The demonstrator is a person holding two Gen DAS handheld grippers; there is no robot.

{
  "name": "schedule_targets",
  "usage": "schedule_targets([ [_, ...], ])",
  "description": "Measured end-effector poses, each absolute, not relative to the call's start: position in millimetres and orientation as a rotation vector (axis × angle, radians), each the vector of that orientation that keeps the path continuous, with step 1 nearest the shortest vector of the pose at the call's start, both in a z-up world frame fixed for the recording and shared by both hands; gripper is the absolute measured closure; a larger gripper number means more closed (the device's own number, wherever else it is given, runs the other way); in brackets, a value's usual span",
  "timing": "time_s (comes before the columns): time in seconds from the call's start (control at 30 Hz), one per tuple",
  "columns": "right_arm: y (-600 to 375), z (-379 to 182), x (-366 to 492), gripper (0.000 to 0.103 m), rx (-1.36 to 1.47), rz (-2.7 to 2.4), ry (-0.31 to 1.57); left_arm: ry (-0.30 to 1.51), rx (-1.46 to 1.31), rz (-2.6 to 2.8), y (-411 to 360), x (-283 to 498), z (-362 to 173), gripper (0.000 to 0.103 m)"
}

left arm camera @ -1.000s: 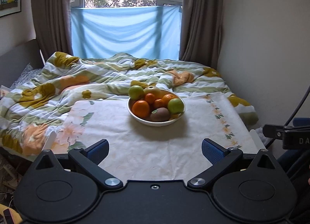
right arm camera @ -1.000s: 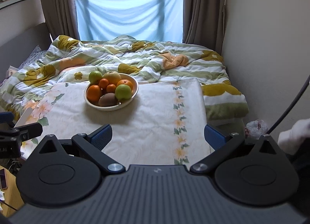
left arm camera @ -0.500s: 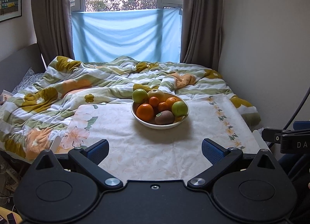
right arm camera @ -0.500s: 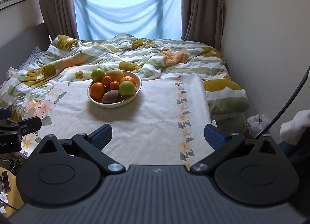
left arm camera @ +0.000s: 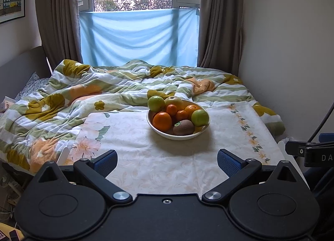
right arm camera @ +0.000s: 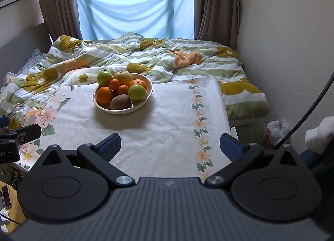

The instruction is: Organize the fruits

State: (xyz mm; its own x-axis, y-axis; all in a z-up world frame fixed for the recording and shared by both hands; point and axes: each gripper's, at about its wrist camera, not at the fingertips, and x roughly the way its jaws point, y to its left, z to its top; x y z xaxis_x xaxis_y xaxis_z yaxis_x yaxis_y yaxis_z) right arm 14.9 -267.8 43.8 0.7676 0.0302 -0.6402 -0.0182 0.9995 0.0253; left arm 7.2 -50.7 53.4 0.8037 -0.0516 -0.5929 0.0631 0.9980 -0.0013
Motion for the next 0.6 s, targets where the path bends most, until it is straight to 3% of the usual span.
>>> schedule_targets([
  [0.6,-265.0,37.6,24.2,0.0,0.02,0.02,0.722,0.626,0.028,-0.058,-50.0,12.2,52.7,0.0],
])
